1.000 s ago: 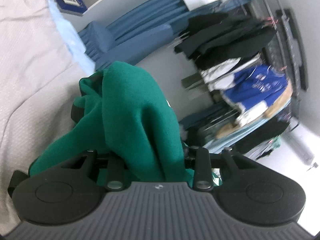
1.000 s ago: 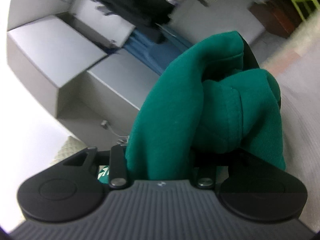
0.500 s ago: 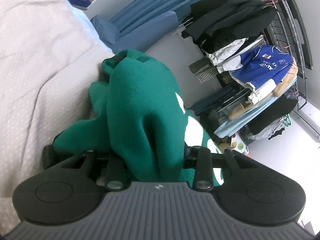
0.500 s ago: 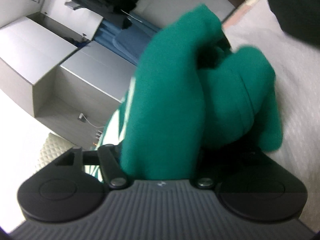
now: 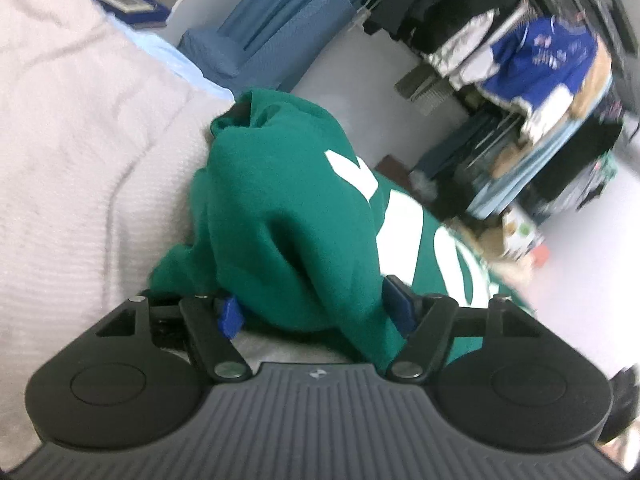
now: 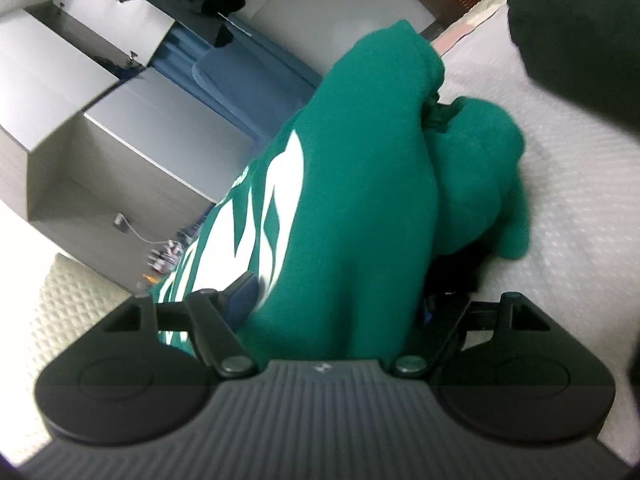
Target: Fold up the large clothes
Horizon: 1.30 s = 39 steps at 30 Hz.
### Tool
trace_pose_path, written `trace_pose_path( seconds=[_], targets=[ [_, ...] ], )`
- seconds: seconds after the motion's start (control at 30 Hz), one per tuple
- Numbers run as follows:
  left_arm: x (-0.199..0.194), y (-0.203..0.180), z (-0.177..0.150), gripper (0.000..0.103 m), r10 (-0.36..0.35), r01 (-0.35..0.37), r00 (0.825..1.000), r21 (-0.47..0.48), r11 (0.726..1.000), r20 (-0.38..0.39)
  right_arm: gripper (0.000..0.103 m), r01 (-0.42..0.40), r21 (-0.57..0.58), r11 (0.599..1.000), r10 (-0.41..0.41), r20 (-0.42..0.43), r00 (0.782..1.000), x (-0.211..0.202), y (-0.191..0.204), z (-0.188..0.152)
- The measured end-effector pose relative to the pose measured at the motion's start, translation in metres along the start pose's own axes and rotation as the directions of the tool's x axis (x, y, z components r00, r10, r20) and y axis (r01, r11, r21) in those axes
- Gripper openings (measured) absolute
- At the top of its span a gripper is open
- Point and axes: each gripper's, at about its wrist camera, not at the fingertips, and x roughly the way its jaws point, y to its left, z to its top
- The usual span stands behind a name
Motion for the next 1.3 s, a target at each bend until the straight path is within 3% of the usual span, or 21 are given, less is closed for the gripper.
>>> trace_pose_path(
  seconds=[0.1, 0.23, 0.47, 0.7, 0.77, 0.9, 1.07, 1.3],
  targets=[
    [-0.022, -0.016, 0.002, 0.076, 0.082, -0.081, 0.997, 0.064, 0.995, -0.004, 0.078, 0.056, -0.037, 0.998, -0.056, -0.005, 0.998, -0.022, 0.013, -0.003],
    [-0.051, -0.047, 0.012, 0.076, 0.171, -0.172, 0.985, 0.178, 0.969, 0.021, 0.078, 0.070, -0.112, 0.991, -0.069, 0.014, 0.998, -0.056, 0.038, 0.000],
    [-0.135, -0.112, 0.031, 0.076, 0.160, -0.181, 0.982, 0.263, 0.948, 0.102, 0.078, -0.032, -0.277, 0.960, 0.063, 0.104, 0.993, -0.130, 0.113, 0.004],
    [-0.232, -0.179, 0.027, 0.076, 0.110, -0.160, 0.982, 0.362, 0.918, 0.154, 0.078, -0.039, -0.486, 0.873, 0.132, 0.158, 0.979, -0.196, 0.187, -0.023],
    [-0.257, -0.194, 0.020, 0.076, 0.110, -0.171, 0.979, 0.402, 0.899, 0.171, 0.077, -0.050, -0.520, 0.853, 0.150, 0.151, 0.977, -0.211, 0.199, -0.033],
    [-0.304, -0.216, 0.003, 0.076, 0.104, -0.193, 0.972, 0.463, 0.865, 0.211, 0.078, -0.037, -0.556, 0.830, 0.154, 0.165, 0.974, -0.238, 0.209, -0.050],
    [-0.343, -0.226, -0.023, 0.076, 0.105, -0.212, 0.966, 0.487, 0.847, 0.238, 0.078, -0.018, -0.576, 0.818, 0.151, 0.184, 0.971, -0.253, 0.205, -0.071],
    [-0.371, -0.222, -0.058, 0.076, 0.088, -0.211, 0.961, 0.493, 0.844, 0.261, 0.078, 0.009, -0.597, 0.802, 0.137, 0.200, 0.970, -0.261, 0.194, -0.108]
  ],
)
